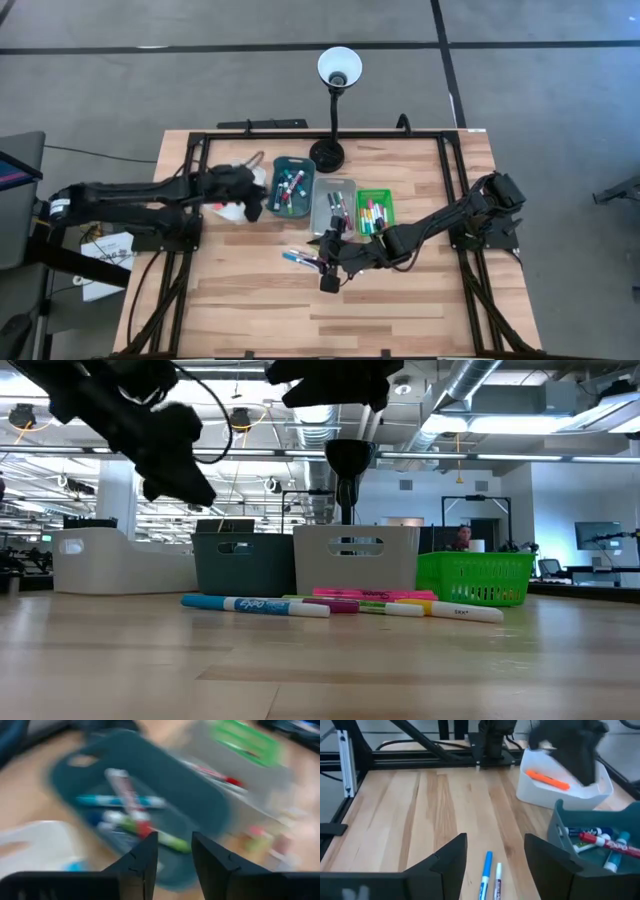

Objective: Pick & Place Markers
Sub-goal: Put the small blue marker pen into the gray bin

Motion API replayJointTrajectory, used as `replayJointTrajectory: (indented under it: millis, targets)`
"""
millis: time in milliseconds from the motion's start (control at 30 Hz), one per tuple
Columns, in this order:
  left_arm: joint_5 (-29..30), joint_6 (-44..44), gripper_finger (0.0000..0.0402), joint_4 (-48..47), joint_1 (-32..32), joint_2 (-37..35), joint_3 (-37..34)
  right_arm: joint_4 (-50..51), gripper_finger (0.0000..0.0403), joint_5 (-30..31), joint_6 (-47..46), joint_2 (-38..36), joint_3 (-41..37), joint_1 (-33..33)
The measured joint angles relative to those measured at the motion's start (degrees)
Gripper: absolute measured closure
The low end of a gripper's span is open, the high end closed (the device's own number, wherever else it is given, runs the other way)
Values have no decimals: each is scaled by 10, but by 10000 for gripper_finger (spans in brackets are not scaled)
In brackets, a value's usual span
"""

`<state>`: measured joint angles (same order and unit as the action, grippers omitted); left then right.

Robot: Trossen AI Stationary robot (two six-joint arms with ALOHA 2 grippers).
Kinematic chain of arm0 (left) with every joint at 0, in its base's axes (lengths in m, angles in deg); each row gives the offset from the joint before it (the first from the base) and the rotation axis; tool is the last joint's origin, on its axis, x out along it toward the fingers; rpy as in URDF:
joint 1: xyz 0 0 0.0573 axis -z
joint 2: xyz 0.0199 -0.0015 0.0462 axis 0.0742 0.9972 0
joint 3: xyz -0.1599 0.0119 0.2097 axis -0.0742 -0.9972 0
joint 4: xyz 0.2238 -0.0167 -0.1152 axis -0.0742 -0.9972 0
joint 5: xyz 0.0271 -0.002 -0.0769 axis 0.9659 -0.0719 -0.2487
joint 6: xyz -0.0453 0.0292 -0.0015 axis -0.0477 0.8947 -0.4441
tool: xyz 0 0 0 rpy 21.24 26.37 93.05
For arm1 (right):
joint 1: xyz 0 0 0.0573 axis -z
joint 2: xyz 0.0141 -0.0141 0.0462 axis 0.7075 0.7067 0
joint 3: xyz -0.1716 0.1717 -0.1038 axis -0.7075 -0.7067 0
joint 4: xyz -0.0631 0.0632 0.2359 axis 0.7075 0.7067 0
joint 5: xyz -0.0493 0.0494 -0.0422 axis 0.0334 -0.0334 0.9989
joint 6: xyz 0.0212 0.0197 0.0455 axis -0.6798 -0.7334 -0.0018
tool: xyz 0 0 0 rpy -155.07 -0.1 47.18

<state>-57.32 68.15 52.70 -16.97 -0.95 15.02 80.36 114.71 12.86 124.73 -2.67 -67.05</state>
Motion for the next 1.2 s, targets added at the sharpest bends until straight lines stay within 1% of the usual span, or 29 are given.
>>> replayJointTrajectory:
  millis: [100,267,367,500,567,667,833,1000,1200]
  targets:
    - [-21,0,292,14,71,3,-2,18,220,0,-15,0,0,0]
    - [-23,17,294,44,190,37,-2,30,226,0,-18,0,0,4]
    - [-23,42,294,84,251,82,-2,30,229,0,-31,0,0,4]
    - [-22,79,294,185,303,166,-2,30,233,0,-32,0,0,4]
    - [-22,102,294,234,312,213,-2,29,234,0,-33,0,0,4]
    - [-20,106,288,289,310,274,-2,30,236,0,-39,0,0,4]
    - [-20,104,260,320,300,351,-2,30,236,0,-42,0,0,4]
    - [-22,103,244,340,301,397,-2,30,238,0,-42,0,0,4]
    - [-10,105,248,349,293,424,-2,30,241,-1,-42,0,0,4]
